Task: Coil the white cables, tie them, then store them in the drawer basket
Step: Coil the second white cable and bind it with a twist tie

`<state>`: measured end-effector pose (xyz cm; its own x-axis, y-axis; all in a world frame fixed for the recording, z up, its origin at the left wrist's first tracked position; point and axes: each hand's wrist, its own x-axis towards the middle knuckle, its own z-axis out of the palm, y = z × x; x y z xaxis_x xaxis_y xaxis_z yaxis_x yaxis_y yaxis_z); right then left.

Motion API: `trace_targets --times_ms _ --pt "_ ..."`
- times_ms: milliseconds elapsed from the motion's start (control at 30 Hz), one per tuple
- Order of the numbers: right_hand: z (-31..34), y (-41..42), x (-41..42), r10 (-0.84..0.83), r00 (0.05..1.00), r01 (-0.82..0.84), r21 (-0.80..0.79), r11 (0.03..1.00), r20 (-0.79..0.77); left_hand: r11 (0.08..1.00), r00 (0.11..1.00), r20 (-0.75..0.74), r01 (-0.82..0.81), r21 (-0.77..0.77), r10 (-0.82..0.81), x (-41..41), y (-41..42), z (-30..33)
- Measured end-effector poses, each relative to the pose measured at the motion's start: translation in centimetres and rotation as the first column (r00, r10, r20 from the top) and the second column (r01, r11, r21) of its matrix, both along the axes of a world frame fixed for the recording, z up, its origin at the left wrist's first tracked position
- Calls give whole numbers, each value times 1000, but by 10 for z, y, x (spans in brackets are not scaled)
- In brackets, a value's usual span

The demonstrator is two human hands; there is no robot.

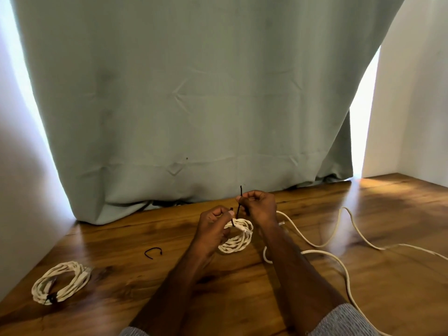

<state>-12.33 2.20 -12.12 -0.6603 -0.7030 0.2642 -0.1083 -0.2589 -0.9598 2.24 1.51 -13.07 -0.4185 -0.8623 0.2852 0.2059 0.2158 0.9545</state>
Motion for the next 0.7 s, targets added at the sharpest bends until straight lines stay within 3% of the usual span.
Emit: trace_targets --times_ms 167,333,500,700 --pt "16 9 10 27 999 -32 -142 989 -36 999 996 76 34 7 -35 -1 -1 -10" --pt "38 25 31 121 974 -173 -289 942 -190 994 998 23 -57 88 56 3 -9 -8" --pt "38 35 46 273 902 -358 -223 907 -335 982 989 -40 -136 129 142 4 -6 -6" --pt "31 42 51 499 741 -571 -31 821 -450 949 947 -155 -249 195 280 16 -16 -3"
